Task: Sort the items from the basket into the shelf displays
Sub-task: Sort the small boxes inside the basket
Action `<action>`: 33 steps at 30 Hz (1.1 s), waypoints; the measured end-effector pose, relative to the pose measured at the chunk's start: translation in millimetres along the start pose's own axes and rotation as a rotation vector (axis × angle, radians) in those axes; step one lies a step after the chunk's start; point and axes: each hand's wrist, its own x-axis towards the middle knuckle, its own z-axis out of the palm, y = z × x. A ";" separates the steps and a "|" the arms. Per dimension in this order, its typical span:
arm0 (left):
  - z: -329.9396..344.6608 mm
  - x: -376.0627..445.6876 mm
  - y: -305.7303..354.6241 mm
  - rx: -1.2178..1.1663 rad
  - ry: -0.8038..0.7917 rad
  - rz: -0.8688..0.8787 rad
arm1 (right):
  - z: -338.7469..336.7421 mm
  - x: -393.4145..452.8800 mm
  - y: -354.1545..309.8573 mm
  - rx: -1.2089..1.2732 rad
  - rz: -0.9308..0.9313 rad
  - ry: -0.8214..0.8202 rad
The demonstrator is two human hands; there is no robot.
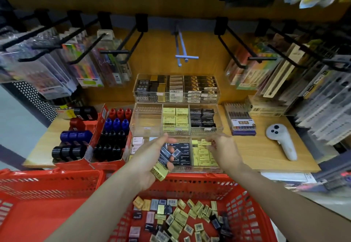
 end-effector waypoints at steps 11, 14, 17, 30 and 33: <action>2.0 -8.6 0.1 -0.104 -0.109 -0.052 | 5.5 -7.5 -14.9 0.102 0.074 0.096; 4.1 -16.1 0.9 -0.186 -0.143 -0.076 | -12.2 -21.6 -23.8 0.215 0.051 0.148; 6.0 -23.9 2.9 -0.237 -0.148 -0.089 | -36.0 -40.7 -52.0 0.491 0.070 0.052; -2.2 -37.8 7.4 0.030 -0.151 0.141 | -59.9 -68.7 -132.8 0.972 0.257 -0.181; -0.4 -37.9 11.0 -0.059 -0.131 0.097 | -62.5 -63.8 -131.6 1.086 0.340 -0.175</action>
